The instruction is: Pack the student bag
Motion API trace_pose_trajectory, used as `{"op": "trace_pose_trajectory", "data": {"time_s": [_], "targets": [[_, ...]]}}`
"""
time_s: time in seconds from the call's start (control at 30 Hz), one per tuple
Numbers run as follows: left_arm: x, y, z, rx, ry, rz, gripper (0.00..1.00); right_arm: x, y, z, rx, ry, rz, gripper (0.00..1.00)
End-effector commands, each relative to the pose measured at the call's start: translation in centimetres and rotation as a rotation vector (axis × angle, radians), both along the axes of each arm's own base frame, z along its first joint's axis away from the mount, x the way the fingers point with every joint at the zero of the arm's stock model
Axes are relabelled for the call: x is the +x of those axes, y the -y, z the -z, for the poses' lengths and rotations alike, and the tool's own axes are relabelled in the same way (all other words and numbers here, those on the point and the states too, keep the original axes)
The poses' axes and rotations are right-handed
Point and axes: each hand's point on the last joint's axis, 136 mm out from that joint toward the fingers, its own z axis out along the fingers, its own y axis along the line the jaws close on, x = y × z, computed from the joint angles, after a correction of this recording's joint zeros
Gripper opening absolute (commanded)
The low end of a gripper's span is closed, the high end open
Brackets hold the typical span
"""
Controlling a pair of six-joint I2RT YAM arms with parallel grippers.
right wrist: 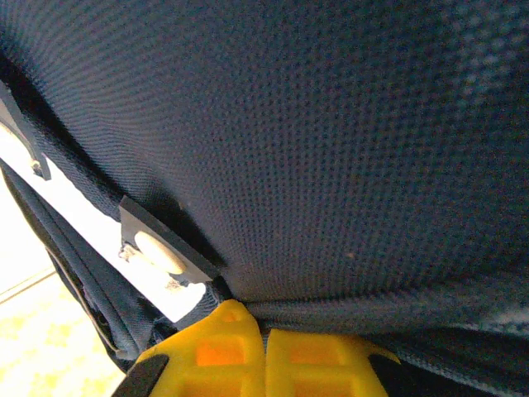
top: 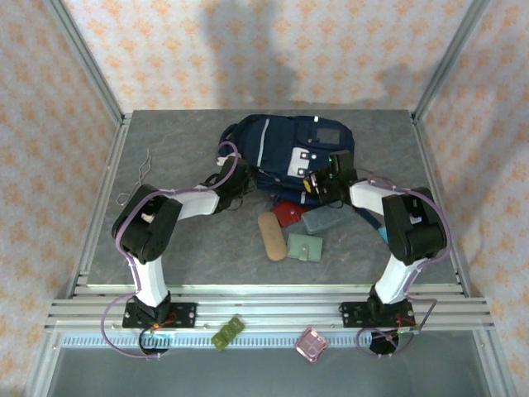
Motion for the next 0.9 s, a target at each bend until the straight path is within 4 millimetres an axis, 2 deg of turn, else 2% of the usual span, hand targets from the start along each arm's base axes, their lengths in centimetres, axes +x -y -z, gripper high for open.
{"op": "trace_pose_trajectory", "data": {"time_s": [0.0,0.13,0.2,0.23,0.3,0.37,0.57,0.77,0.87], "targets": [[0.0,1.8,-2.6,-0.05,0.043,0.041,0.0,-3.1,2.3,6.2,-0.102,-0.194,0.06,0.0],[0.1,1.8,-2.8,-0.051,0.044,0.04,0.0,-2.3,2.4,5.2,-0.122,-0.146,0.047,0.0],[0.0,1.8,-2.9,-0.049,0.046,0.04,0.0,-1.9,3.4,4.7,-0.192,-0.125,0.053,0.01],[0.0,1.8,-2.9,-0.048,0.046,0.041,0.0,-1.8,3.9,4.5,-0.223,-0.118,0.062,0.05],[-0.1,1.8,-2.9,-0.051,0.047,0.042,0.0,-1.9,5.2,4.4,-0.287,-0.117,0.1,0.26],[-0.2,2.1,-2.9,-0.059,0.047,0.051,0.0,-1.7,5.9,4.5,-0.317,-0.116,0.122,0.31],[-0.6,2.9,-2.9,-0.067,0.047,0.078,0.0,-0.6,5.9,5.3,-0.297,-0.112,0.181,0.32],[-1.5,3.0,-2.4,-0.067,0.037,0.092,0.0,-0.4,6.6,4.8,-0.174,-0.084,0.372,0.3],[-1.9,2.9,-1.9,-0.065,0.026,0.096,0.0,-0.1,7.0,4.5,-0.173,-0.072,0.411,0.29]]}}
